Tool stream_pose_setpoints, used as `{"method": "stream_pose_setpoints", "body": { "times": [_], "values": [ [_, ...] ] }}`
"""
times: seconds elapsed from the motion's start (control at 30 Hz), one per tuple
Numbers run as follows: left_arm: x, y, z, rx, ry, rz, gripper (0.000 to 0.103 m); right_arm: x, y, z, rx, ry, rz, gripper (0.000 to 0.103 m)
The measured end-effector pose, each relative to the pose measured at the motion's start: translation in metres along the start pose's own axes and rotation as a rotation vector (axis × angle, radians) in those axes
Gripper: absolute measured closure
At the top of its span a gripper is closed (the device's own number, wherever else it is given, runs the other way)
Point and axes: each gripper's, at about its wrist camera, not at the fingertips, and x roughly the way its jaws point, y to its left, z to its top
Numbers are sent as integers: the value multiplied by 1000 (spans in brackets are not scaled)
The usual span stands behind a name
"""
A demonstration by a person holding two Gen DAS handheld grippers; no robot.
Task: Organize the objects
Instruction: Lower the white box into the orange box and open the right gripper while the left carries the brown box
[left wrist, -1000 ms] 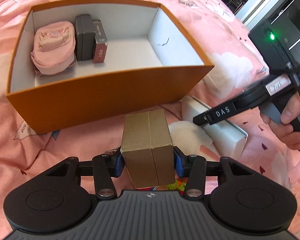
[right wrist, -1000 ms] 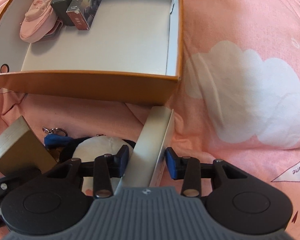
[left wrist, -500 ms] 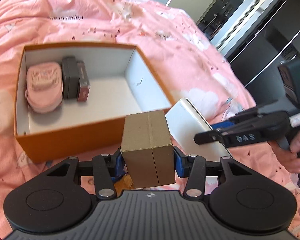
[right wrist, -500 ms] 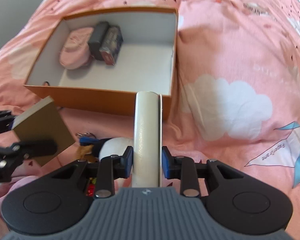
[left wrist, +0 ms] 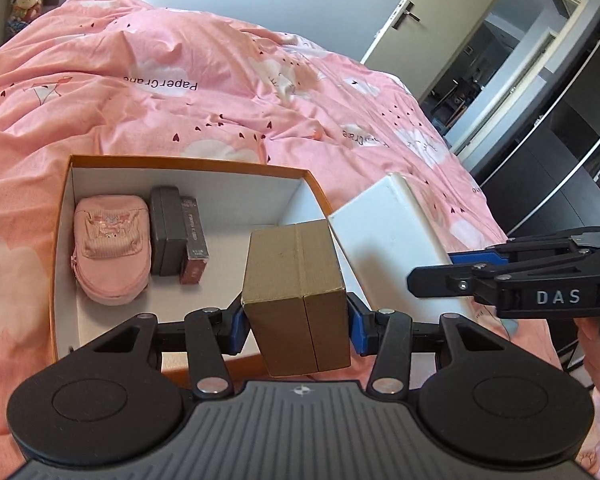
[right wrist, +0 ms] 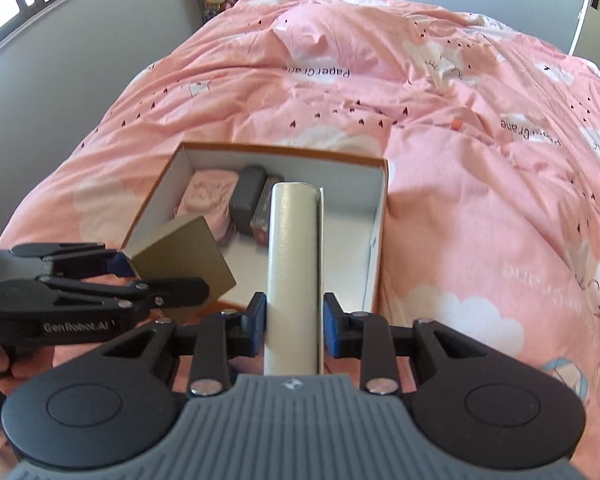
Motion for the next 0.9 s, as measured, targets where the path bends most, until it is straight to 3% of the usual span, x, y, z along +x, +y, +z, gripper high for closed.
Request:
{"method": "stream_pose_setpoints", "body": {
  "times": [0.2,0.43,0.9],
  "values": [
    [17,19,14,-22,6,19,48,45,2,32,-13,-2,-25,72],
    [29,50,23,-53,22,38,48,109,-5,60,-26,55,-122,72],
    [41,81,39,-124,14,46,48,207,27,45,-242,166,-330,72]
  ]
}}
